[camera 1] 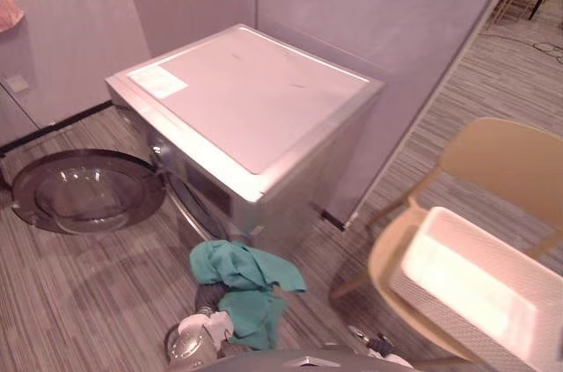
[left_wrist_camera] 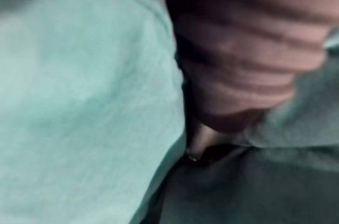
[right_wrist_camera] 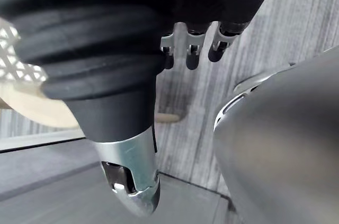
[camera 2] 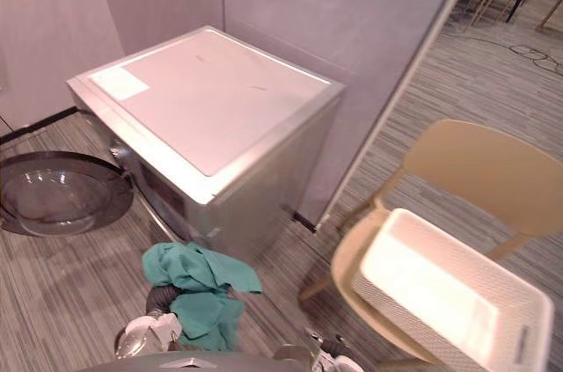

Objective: Pick up the laundry basket with both hands and put the clothes into the washing machine.

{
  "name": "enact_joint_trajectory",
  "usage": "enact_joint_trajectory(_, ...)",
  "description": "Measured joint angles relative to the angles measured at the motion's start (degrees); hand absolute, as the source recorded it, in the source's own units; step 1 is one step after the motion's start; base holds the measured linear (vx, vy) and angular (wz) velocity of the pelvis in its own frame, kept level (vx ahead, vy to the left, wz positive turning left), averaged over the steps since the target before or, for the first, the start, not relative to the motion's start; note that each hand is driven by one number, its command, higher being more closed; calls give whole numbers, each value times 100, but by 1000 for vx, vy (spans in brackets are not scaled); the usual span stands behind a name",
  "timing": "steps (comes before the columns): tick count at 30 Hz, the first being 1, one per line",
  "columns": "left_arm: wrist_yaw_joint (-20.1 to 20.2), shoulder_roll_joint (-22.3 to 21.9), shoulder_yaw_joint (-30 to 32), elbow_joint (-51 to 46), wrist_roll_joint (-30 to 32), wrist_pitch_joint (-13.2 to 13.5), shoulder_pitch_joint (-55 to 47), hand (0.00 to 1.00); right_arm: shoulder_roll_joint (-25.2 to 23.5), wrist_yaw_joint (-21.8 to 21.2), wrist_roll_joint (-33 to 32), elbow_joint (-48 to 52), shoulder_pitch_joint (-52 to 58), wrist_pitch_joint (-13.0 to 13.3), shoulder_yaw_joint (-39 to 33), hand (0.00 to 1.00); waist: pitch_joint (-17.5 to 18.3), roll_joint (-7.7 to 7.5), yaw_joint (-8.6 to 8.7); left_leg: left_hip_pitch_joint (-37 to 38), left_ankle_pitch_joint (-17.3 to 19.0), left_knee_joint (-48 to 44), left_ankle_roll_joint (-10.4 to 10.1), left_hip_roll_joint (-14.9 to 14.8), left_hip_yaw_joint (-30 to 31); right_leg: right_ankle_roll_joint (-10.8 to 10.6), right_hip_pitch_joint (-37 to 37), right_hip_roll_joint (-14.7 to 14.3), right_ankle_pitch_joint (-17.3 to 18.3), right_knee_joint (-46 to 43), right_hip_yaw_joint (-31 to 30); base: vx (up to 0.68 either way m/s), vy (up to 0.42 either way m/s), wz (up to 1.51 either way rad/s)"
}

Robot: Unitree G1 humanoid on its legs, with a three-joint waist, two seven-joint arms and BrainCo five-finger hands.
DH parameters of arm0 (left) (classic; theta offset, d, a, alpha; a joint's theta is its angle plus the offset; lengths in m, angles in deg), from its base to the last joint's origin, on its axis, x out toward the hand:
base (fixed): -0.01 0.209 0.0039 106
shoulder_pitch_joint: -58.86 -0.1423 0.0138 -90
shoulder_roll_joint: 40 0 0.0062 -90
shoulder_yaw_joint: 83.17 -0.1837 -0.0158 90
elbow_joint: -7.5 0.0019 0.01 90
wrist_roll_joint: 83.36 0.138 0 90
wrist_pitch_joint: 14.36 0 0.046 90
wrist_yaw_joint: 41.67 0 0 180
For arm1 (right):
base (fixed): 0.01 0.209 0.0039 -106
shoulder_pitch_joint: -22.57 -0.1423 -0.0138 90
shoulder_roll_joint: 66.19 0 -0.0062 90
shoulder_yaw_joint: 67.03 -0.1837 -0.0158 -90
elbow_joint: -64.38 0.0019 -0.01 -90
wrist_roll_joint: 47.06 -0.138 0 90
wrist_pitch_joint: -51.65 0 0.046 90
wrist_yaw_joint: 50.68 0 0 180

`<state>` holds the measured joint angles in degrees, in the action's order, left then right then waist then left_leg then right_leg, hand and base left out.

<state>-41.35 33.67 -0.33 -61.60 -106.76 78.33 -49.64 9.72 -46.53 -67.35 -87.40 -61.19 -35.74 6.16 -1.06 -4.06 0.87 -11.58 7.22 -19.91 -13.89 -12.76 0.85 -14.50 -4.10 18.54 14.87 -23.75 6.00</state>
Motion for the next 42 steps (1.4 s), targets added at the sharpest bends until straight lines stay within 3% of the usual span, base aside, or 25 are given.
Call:
enact_joint_trajectory(1, -6, 88, 28, 39, 1, -7, 44, 100, -119, -7, -39, -9, 34, -9, -107, 0, 62, -100, 49, -43, 83, -135, 19, 130, -6, -1, 78, 109, -204, 183, -81, 243, 476, 15)
enact_joint_trajectory(2, -16, 214, 32, 54, 4, -11, 152, 100, -251, 0, -208, 6, 4, -35, -335, 0, 76, -118, 96, -131, 204, -382, 169, 245, -66, 298, 77, 159, -825, 337, -261, 261, 621, -1)
enact_joint_trajectory(3, -17, 266, 34, 36, 9, -9, 204, 100, -268, 7, -280, 33, -32, -22, -416, 0, 58, -41, 92, -84, 258, -400, 271, 249, -196, 689, -29, 157, -1340, 333, -294, 234, 753, -39)
enact_joint_trajectory(4, -28, 294, 37, 6, 76, 21, 234, 100, -235, 8, -344, 64, -43, -8, -422, 0, 67, 53, 53, 85, 316, -288, 400, 263, -441, 1310, -196, 204, -1987, 341, -184, 228, 850, -81)
enact_joint_trajectory(5, -55, 308, 65, 4, 120, 56, 242, 100, -187, 11, -421, 133, -74, -1, -423, 0, 65, 115, 28, 326, 342, -106, 619, 321, -784, 1747, -327, 316, -2152, 110, 117, 130, 533, -87)
enact_joint_trajectory(6, -81, 317, 97, 5, 123, 58, 239, 100, -183, 11, -415, 155, -88, -5, -421, 0, 56, 129, 27, 457, 333, -24, 664, 368, -909, 1748, -413, 327, -1996, -149, 235, 106, 452, -90)
enact_joint_trajectory(7, -131, 307, 212, 6, 123, 57, 213, 100, -193, 13, -408, 251, -66, -23, -412, 0, 43, 150, 76, 752, 312, 183, 790, 449, -1120, 1493, -528, 232, -1394, -678, 441, 62, 355, -77)
enact_joint_trajectory(9, -159, 301, 329, 5, 123, 73, 207, 100, -212, 2, -412, 384, -5, -3, -385, 0, 9, 206, 73, 1183, 329, 454, 912, 536, -1555, 1217, -599, -294, -608, -1420, 666, 34, 276, -90)
enact_joint_trajectory(12, -153, 134, 458, 61, 129, 76, 252, 100, -306, -21, -422, 564, 66, 54, -323, 0, -12, 206, 109, 1339, 387, 548, 1001, 660, -1987, 1226, -428, -1063, -39, -989, 1132, -17, 76, -77)
enact_joint_trajectory(17, -128, -357, 354, 456, 256, 46, 582, 100, -253, -25, -473, 983, 277, 125, -186, 0, -147, 419, 204, 1370, 269, 639, 981, 649, -2036, 1364, 57, -1354, 5, 128, 901, -39, -31, -13)
enact_joint_trajectory(19, -106, -326, 200, 346, 479, 30, 589, 100, -252, -24, -473, 992, 264, 119, -48, 0, -319, 346, 146, 1157, 386, -365, 1005, 406, -2008, 1425, 281, -1436, 111, 173, 845, -49, -93, -6)
enact_joint_trajectory(21, -101, -322, 206, 52, 559, 19, 463, 100, -213, -28, -469, 1147, 294, 122, 158, 0, -419, 290, -20, 388, 156, -2264, 1200, 70, -1585, 1512, 400, -1584, 187, 158, 595, -73, -53, -54)
enact_joint_trajectory(23, -106, -309, 218, -176, 559, 23, 285, 100, -117, -29, -456, 1144, 260, 124, 284, 0, -403, 363, -106, -122, 203, -3179, 1198, -58, -1104, 1489, 404, -1641, 197, 131, 320, 16, 52, -89)
enact_joint_trajectory(26, -140, -304, 251, -215, 555, 26, 247, 100, -107, 1, -473, 1076, 266, 109, 259, 0, -391, 358, -71, -410, 370, -2041, 1198, -470, -298, 1308, 212, -1645, 189, 121, -89, 97, 161, -75)
enact_joint_trajectory(28, -139, -301, 240, -204, 552, 24, 241, 100, -98, 7, -483, 985, 249, 116, 238, 0, -371, 356, -32, -390, 334, -1106, 1162, -505, 418, 1170, 76, -1616, 259, 12, -312, 172, 285, -50)
enact_joint_trajectory(30, -133, -300, 197, 5, 552, 19, 248, 100, 55, 3, -451, 608, 128, 102, 208, 0, -262, 421, -64, -116, 162, -146, 809, -293, 1369, 825, -153, -1400, 408, -177, -663, 229, 478, -72)
enact_joint_trajectory(31, -125, -299, 173, 120, 553, 17, 256, 100, 118, -3, -441, 563, 133, 103, 205, 0, -215, 502, -75, 10, 7, 121, 620, -262, 1304, 703, -134, -1340, 372, -196, -752, 268, 589, -55)
enact_joint_trajectory(32, -116, -273, 96, 354, 559, -1, 270, 100, 207, -8, -392, 442, 143, 103, 103, 0, -80, 651, 25, 197, -20, 461, -85, -181, 1137, 459, -58, -1166, 409, -177, -863, 292, 618, -12)
enact_joint_trajectory(33, -142, -12, 43, 527, 565, -53, 369, 100, 42, -6, -393, 278, 142, 75, -45, 0, 3, 260, 149, 210, -76, 341, 104, 335, 1004, 319, 25, -727, 257, 18, -1017, 280, 585, 5)
enact_joint_trajectory(34, -144, 56, 33, 510, 567, -53, 372, 100, -46, -19, -404, 234, 149, 88, -142, 0, 57, 207, 165, 157, -16, 272, 190, 445, 978, 304, 58, -615, 60, 208, -1079, 243, 510, -3)
enact_joint_trajectory(37, -156, 185, 11, 485, 684, -53, 415, 100, -144, -39, -584, 240, 128, 114, -378, 0, 97, 240, 81, 80, 201, 101, 475, 582, 530, 511, -32, -462, -1081, 610, -1314, 142, 461, -47)
enact_joint_trajectory(39, -185, 254, 18, 488, 788, -54, 386, 100, -136, -31, -711, 254, 123, 111, -413, 0, 47, 357, 15, 265, 195, 251, 697, 587, 14, 1191, -279, -304, -1894, 646, -654, 57, 479, -99)
enact_joint_trajectory(40, -222, 263, 23, 497, 787, -54, 345, 100, -112, -28, -682, 264, 125, 107, -407, 0, 44, 350, 13, 382, 136, 368, 830, 592, -169, 1340, -344, -206, -2012, 622, -179, 9, 238, -87)
enact_joint_trajectory(41, -251, 263, 36, 509, 786, -54, 319, 100, -128, -25, -653, 288, 134, 106, -403, 0, 40, 342, 23, 470, 112, 455, 887, 598, -280, 1305, -376, -184, -1989, 531, 112, -18, 220, -80)
enact_joint_trajectory(42, -288, 256, 74, 528, 786, -62, 290, 100, -160, -25, -631, 368, 166, 102, -371, 0, 25, 329, 54, 695, 35, 688, 1005, 613, -487, 1147, -398, -354, -1558, 138, 597, -30, 182, -61)
